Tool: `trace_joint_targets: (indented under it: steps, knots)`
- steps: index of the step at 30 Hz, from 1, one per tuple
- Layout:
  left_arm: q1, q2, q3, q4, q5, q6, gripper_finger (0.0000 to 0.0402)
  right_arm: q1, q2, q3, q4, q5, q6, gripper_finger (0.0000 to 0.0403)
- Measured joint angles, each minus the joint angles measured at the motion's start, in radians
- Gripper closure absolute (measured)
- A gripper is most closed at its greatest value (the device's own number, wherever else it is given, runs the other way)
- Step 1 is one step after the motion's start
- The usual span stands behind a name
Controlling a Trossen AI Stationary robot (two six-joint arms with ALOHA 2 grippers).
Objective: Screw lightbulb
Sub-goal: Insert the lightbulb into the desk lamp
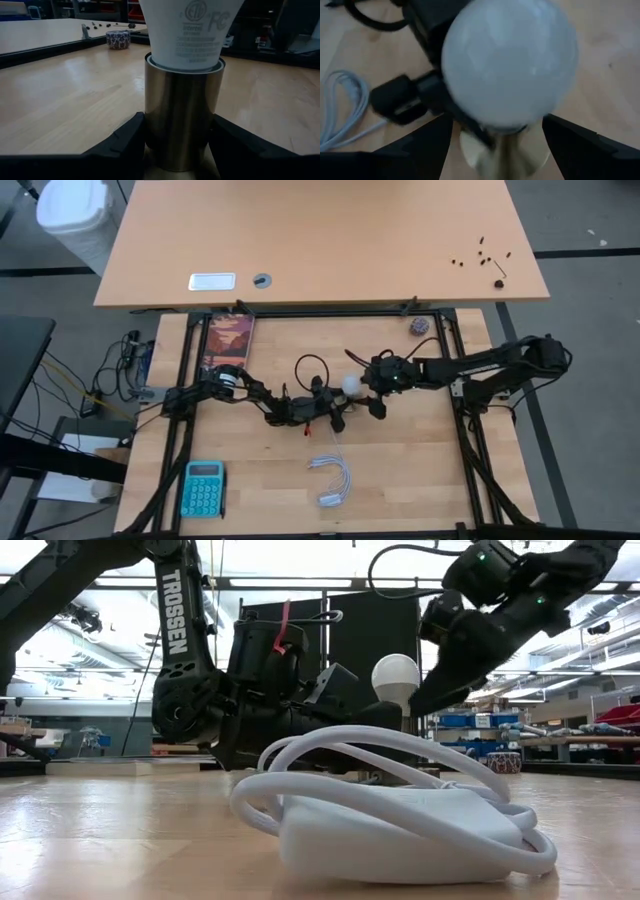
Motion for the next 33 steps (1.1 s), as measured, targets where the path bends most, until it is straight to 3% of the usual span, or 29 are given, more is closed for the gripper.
trace_joint_targets:
  steps: [8, 16, 21, 23, 28, 33]
  knots:
    - [-0.001, 0.0, 0.0, -0.002, 0.021, 0.001, 0.0204, 0.003, 0.045, 0.0, 0.102, -0.07, 0.0, 0.0095]
    - [-0.004, 0.0, 0.002, -0.012, 0.012, -0.003, 0.0204, 0.047, -0.022, 0.0, -0.026, -0.1, 0.02, 0.0096]
    - [0.004, 0.0, 0.001, -0.013, -0.031, -0.014, 0.0204, 0.089, -0.108, -0.001, -0.069, -0.275, 0.08, 0.0096]
    - [0.004, 0.0, 0.0, -0.009, -0.031, -0.01, 0.0204, 0.106, -0.134, 0.0, -0.089, -0.238, 0.071, 0.0097]
    - [0.003, 0.0, 0.0, -0.006, -0.014, -0.007, 0.0204, 0.078, -0.151, 0.0, -0.147, 0.004, 0.014, 0.0097]
    - [0.002, 0.001, 0.0, 0.002, 0.007, -0.004, 0.0204, -0.017, -0.115, 0.0, -0.17, -0.037, 0.033, 0.0097]
